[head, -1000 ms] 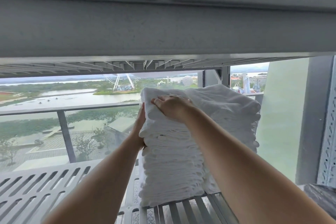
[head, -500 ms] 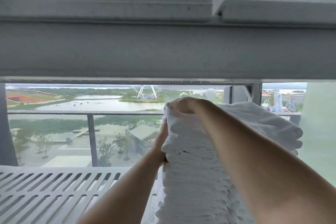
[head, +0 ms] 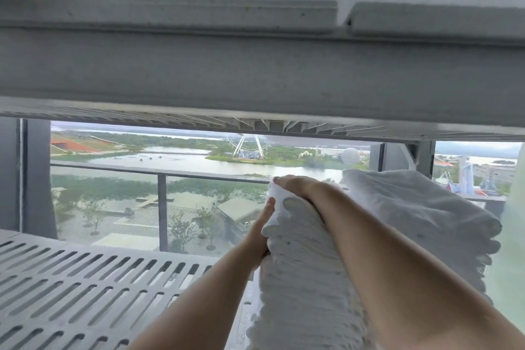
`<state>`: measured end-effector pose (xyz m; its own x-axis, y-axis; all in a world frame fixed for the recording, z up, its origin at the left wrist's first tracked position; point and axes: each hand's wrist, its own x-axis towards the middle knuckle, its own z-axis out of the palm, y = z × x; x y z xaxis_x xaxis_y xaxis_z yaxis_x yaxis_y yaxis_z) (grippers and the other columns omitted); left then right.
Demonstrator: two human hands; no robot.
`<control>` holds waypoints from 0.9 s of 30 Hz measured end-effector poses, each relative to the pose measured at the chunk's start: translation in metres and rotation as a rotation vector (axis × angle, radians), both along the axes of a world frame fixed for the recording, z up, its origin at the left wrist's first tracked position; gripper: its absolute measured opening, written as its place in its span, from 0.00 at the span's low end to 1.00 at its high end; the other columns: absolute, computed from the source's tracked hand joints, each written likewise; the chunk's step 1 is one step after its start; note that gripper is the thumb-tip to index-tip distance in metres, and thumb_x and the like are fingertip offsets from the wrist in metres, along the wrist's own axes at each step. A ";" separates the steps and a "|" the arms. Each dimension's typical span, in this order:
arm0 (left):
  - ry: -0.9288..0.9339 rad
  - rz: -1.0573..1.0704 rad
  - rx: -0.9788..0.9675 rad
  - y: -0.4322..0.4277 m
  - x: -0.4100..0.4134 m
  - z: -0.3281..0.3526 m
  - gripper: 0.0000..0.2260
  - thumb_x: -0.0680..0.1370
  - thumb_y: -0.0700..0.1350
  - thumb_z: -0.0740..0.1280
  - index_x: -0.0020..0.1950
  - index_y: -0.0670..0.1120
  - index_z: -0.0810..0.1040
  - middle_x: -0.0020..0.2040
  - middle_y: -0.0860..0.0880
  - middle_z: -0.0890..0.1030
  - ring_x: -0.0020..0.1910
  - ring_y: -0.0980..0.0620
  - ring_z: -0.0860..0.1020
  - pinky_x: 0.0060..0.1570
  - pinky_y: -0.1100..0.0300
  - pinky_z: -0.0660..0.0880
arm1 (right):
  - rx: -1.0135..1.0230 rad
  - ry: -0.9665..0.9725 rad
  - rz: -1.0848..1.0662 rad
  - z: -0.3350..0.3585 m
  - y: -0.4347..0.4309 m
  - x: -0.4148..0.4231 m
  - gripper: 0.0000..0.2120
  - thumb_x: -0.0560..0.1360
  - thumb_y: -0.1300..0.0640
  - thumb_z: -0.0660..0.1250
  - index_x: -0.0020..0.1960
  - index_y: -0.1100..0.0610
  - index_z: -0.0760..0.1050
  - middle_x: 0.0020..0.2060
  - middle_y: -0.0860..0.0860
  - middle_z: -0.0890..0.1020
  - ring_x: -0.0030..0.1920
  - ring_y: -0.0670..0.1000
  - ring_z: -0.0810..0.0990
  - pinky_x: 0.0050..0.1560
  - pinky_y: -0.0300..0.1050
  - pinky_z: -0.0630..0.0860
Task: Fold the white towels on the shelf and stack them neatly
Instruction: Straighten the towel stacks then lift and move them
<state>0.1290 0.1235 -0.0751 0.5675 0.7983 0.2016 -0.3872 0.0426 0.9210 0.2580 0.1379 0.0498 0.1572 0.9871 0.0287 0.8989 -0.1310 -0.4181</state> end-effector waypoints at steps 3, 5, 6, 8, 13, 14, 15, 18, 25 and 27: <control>0.094 0.172 -0.033 -0.001 0.001 -0.003 0.29 0.67 0.72 0.69 0.57 0.51 0.79 0.39 0.51 0.87 0.40 0.54 0.85 0.42 0.57 0.81 | -0.001 -0.031 -0.006 0.006 -0.001 0.004 0.30 0.82 0.36 0.49 0.75 0.51 0.68 0.74 0.54 0.69 0.71 0.57 0.71 0.73 0.58 0.62; 0.076 0.109 -0.055 -0.001 0.003 0.001 0.33 0.75 0.71 0.60 0.66 0.45 0.75 0.42 0.50 0.85 0.42 0.56 0.85 0.42 0.59 0.81 | 0.080 0.024 -0.032 -0.009 -0.007 0.007 0.30 0.79 0.33 0.53 0.75 0.49 0.68 0.74 0.54 0.69 0.72 0.59 0.69 0.74 0.59 0.61; 0.060 0.069 -0.054 -0.004 0.003 0.000 0.34 0.76 0.70 0.58 0.66 0.43 0.74 0.44 0.49 0.85 0.42 0.57 0.84 0.40 0.60 0.80 | 0.126 0.043 -0.041 -0.022 -0.011 0.007 0.32 0.77 0.31 0.54 0.74 0.47 0.68 0.74 0.55 0.69 0.73 0.59 0.67 0.74 0.61 0.59; 0.073 0.066 -0.089 -0.009 -0.001 -0.001 0.31 0.75 0.70 0.59 0.62 0.45 0.78 0.45 0.40 0.86 0.43 0.52 0.86 0.41 0.59 0.82 | 0.149 -0.007 -0.062 -0.032 -0.016 0.004 0.34 0.74 0.29 0.51 0.76 0.44 0.64 0.76 0.54 0.64 0.76 0.60 0.61 0.76 0.63 0.52; 0.101 0.070 -0.070 -0.021 -0.008 -0.001 0.23 0.82 0.64 0.54 0.62 0.49 0.76 0.47 0.47 0.84 0.46 0.56 0.82 0.32 0.61 0.81 | 0.150 -0.179 -0.091 -0.003 -0.025 -0.011 0.32 0.78 0.32 0.48 0.75 0.48 0.65 0.76 0.53 0.67 0.74 0.59 0.65 0.73 0.60 0.59; 0.111 0.086 -0.063 -0.025 -0.008 0.002 0.21 0.82 0.64 0.55 0.57 0.51 0.77 0.42 0.49 0.86 0.41 0.56 0.85 0.29 0.62 0.79 | 0.145 -0.171 -0.082 0.002 -0.028 -0.012 0.33 0.79 0.32 0.49 0.76 0.49 0.66 0.76 0.54 0.67 0.74 0.59 0.66 0.73 0.58 0.61; 0.117 0.085 -0.054 -0.028 -0.009 0.004 0.21 0.82 0.65 0.55 0.55 0.50 0.78 0.40 0.50 0.87 0.38 0.55 0.86 0.30 0.62 0.79 | 0.130 -0.167 -0.065 0.005 -0.033 -0.014 0.33 0.79 0.32 0.50 0.76 0.50 0.66 0.76 0.54 0.67 0.74 0.59 0.67 0.72 0.56 0.63; 0.064 0.037 -0.075 -0.033 -0.014 0.003 0.29 0.81 0.67 0.51 0.63 0.47 0.78 0.53 0.43 0.86 0.49 0.48 0.85 0.45 0.56 0.79 | 0.142 -0.190 -0.004 0.008 -0.063 -0.021 0.30 0.82 0.37 0.50 0.76 0.55 0.67 0.75 0.56 0.68 0.73 0.59 0.67 0.69 0.51 0.64; -0.063 0.023 -0.059 -0.036 -0.014 -0.029 0.31 0.84 0.63 0.47 0.76 0.42 0.66 0.65 0.39 0.79 0.63 0.40 0.78 0.64 0.43 0.74 | 0.808 -0.140 -0.002 -0.022 -0.159 -0.007 0.13 0.81 0.48 0.59 0.56 0.52 0.80 0.52 0.50 0.83 0.51 0.51 0.81 0.52 0.49 0.78; -0.054 -0.006 -0.030 -0.035 -0.013 -0.033 0.31 0.85 0.62 0.49 0.75 0.39 0.65 0.53 0.40 0.84 0.48 0.47 0.82 0.45 0.54 0.80 | 1.126 -0.136 0.035 -0.027 -0.187 0.006 0.10 0.80 0.55 0.61 0.50 0.53 0.82 0.47 0.46 0.84 0.45 0.47 0.81 0.47 0.45 0.79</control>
